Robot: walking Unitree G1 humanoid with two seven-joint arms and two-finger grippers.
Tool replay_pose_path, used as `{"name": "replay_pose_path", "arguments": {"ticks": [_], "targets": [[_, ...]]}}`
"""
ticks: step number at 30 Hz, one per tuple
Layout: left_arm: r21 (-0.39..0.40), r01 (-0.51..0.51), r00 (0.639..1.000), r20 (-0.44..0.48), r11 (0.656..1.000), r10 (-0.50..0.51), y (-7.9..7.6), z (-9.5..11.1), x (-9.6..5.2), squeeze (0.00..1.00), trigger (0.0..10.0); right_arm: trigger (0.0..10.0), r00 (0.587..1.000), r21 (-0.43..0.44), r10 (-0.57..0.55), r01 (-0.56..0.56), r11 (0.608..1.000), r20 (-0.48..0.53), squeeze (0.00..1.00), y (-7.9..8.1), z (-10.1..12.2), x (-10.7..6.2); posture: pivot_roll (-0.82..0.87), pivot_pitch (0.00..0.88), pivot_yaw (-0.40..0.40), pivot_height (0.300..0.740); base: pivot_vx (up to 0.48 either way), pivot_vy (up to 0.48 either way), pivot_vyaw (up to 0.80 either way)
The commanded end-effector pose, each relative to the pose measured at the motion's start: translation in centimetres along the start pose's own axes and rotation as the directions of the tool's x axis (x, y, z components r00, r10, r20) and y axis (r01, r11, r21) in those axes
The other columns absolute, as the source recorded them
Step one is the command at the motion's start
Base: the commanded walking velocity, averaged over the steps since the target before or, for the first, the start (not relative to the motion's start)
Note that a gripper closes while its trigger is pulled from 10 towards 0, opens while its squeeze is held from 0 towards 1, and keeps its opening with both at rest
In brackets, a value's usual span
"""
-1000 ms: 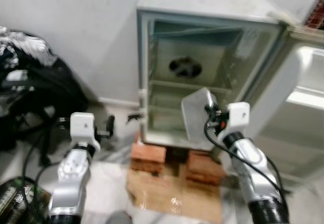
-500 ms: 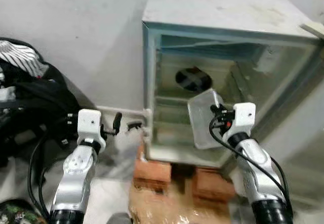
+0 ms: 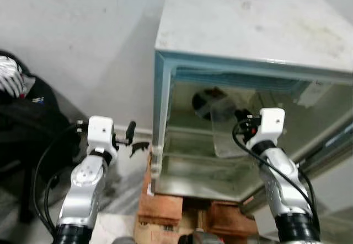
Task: Restocking fridge
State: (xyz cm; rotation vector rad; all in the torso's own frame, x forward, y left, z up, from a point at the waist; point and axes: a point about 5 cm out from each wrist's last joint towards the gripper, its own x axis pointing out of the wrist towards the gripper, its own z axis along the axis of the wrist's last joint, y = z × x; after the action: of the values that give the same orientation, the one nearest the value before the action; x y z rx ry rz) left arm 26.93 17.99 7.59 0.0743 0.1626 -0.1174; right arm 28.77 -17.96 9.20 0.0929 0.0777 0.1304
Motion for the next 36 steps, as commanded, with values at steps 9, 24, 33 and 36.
{"name": "replay_pose_path", "arguments": {"ticks": [9,24,33,36], "targets": [[-0.004,-0.002,1.000,-0.013,1.000,0.002,0.1,-0.1,-0.3,0.00,10.0,10.0,0.997,0.072,-0.074,0.074,0.995,-0.007,0.00,-0.7,-0.1,0.1,0.09,0.000,-0.051,0.740,0.000,0.000,-0.20],[0.008,-0.002,1.000,-0.028,1.000,0.002,1.1,-0.1,-1.8,0.00,10.0,10.0,0.969,0.284,-0.235,0.247,0.926,-0.079,0.00,-1.0,-0.4,1.7,0.13,0.057,-0.060,0.740,0.084,-0.058,0.00],[0.013,-0.003,0.999,-0.043,1.000,0.004,1.2,0.0,-2.3,0.00,10.0,10.0,0.972,0.301,-0.226,0.237,0.924,-0.070,0.00,-0.6,0.1,2.5,0.13,0.084,-0.060,0.740,0.286,-0.305,0.00],[0.025,-0.009,0.999,-0.052,1.000,0.011,1.2,-0.1,-2.3,0.00,10.0,10.0,0.971,0.295,-0.229,0.240,0.925,-0.069,0.00,-0.8,0.2,2.6,0.13,0.090,-0.060,0.740,0.184,-0.205,0.00]]}}
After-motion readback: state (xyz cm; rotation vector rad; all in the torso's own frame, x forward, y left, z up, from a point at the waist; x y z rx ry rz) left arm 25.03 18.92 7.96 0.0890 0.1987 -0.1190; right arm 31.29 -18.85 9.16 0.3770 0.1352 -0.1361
